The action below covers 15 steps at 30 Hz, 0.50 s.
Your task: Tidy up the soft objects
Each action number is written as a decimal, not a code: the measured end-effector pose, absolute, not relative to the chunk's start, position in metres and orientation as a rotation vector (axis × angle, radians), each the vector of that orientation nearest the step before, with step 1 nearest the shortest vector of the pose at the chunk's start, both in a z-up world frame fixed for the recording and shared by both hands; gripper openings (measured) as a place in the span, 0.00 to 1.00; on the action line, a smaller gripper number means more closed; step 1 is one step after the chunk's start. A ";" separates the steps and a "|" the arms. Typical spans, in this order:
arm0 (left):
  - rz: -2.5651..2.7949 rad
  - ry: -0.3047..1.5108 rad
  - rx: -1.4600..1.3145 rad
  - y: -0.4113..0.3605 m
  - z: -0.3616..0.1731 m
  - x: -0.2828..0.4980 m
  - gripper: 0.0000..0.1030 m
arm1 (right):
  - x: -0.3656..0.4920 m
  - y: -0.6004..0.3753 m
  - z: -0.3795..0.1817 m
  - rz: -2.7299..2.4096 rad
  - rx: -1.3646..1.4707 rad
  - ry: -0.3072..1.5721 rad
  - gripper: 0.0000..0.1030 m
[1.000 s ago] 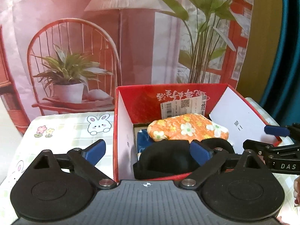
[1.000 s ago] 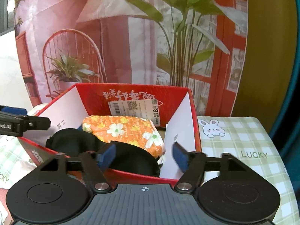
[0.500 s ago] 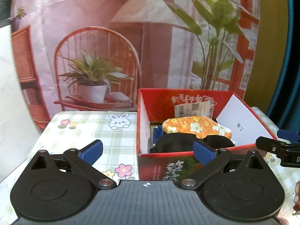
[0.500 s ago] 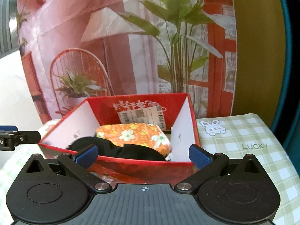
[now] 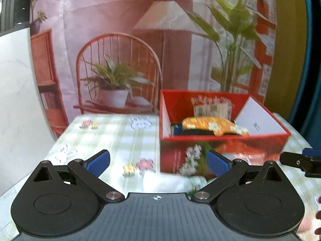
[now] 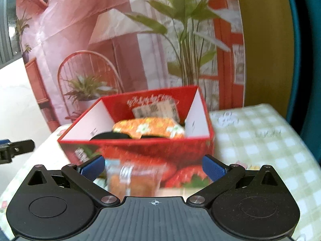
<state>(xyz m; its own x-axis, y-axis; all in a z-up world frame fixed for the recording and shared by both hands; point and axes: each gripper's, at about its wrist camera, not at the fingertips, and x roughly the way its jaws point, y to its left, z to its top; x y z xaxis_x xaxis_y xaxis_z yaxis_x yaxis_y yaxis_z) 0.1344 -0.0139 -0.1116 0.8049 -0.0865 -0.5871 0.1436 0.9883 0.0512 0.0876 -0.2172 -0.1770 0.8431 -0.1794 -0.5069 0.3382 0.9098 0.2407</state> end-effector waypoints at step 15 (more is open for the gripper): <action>-0.141 0.618 0.079 0.001 -0.137 0.080 1.00 | 0.033 -0.186 -0.210 -0.212 0.364 0.533 1.00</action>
